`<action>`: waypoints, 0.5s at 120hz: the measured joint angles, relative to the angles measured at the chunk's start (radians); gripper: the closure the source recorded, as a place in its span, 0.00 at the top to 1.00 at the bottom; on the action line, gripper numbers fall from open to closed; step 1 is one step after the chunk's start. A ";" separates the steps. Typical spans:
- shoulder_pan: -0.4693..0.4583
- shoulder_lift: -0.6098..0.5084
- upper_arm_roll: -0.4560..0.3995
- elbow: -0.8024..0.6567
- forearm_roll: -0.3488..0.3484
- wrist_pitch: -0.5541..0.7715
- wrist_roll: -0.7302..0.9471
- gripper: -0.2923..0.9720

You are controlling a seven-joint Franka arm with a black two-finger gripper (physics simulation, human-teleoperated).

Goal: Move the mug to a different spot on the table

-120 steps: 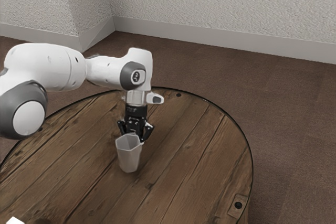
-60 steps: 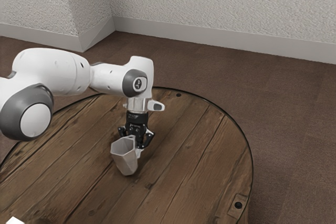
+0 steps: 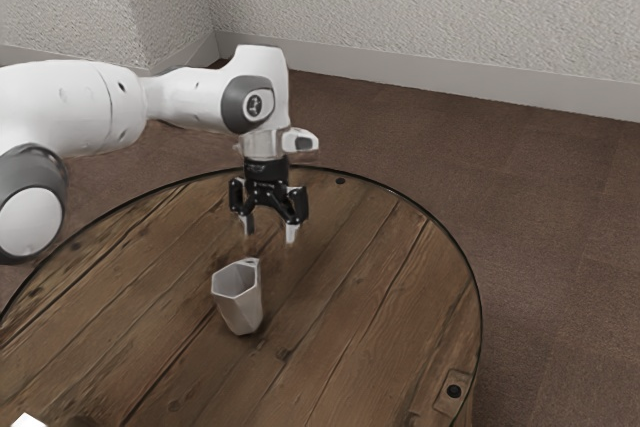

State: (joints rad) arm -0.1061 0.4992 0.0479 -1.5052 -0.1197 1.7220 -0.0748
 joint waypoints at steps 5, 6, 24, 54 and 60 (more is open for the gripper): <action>-0.002 -0.077 0.000 -0.050 0.000 0.000 0.013 0.73; -0.002 -0.094 0.000 -0.062 0.000 0.000 0.015 0.73; -0.001 -0.327 0.001 -0.202 0.008 -0.004 0.124 0.75; 0.006 -0.485 0.005 -0.219 0.015 -0.011 0.356 0.76; 0.008 -0.492 0.005 -0.216 0.015 -0.013 0.393 0.76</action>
State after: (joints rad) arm -0.0979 0.0068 0.0533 -1.7217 -0.1043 1.7085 0.3179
